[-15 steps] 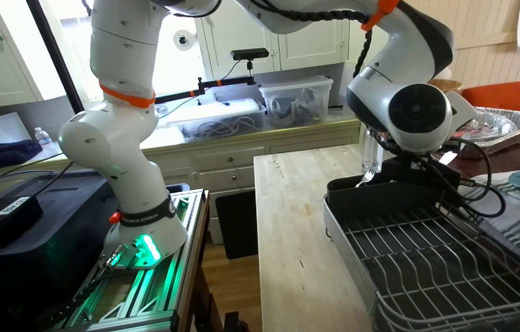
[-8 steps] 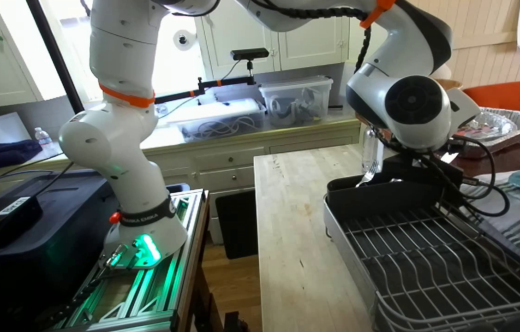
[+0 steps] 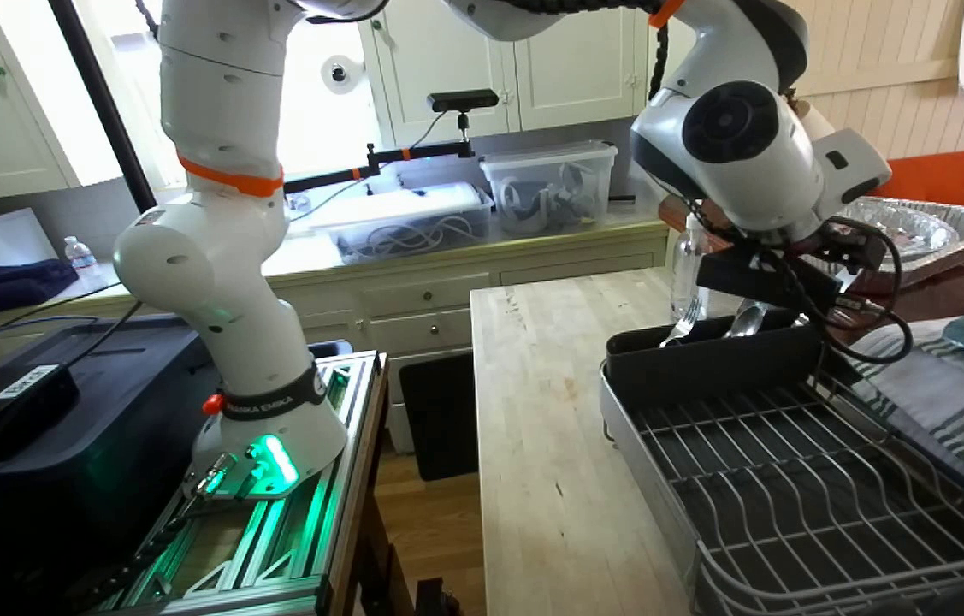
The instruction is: Put the silver knife on the dishrack.
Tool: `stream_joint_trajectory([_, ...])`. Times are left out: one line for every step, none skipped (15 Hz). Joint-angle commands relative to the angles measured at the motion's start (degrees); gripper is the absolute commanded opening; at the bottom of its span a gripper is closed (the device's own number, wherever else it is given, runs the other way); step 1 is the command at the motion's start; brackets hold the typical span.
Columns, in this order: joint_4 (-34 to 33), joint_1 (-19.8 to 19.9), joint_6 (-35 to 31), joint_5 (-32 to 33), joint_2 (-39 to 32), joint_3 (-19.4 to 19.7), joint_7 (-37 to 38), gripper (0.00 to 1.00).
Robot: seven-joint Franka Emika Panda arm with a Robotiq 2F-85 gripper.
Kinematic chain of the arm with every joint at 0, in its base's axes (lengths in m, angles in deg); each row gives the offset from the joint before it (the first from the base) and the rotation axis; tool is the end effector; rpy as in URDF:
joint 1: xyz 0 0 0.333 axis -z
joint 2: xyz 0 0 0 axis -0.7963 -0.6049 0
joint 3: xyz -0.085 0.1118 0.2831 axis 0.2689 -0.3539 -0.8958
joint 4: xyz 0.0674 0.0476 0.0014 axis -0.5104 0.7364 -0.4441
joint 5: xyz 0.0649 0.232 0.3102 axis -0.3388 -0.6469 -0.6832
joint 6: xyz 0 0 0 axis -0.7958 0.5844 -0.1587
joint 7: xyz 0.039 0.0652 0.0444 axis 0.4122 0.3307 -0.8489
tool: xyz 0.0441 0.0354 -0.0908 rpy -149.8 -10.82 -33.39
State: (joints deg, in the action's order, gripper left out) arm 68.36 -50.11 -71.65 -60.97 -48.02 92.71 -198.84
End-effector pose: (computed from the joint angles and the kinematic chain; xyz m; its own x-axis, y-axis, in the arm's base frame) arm 0.6319 -0.1006 0.3160 0.4958 0.3530 0.7934 0.5473 -0.8364 0.0301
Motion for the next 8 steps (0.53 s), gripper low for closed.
stream_joint_trajectory([3.0, -2.7, -6.8, 2.3, 2.9, 0.0, 9.8, 1.00])
stream_joint_trajectory([3.9, -3.1, -7.5, 3.2, 3.7, 0.0, 12.5, 1.00])
stream_joint_trajectory([4.6, -3.7, -8.5, 4.1, 4.3, 0.0, 14.9, 1.00])
stream_joint_trajectory([5.7, -4.2, -8.7, 5.6, 5.3, 0.1, 17.7, 1.00])
stream_joint_trajectory([6.8, -4.6, -9.0, 7.2, 6.1, 0.3, 20.3, 1.00])
stream_joint_trajectory([7.8, -5.2, -10.2, 9.1, 6.8, 0.5, 23.1, 1.00])
stream_joint_trajectory([9.2, -5.6, -9.7, 11.9, 7.9, 0.8, 26.7, 1.00])
stream_joint_trajectory([10.8, -4.5, -9.9, 16.2, 9.0, -0.5, 30.4, 1.00])
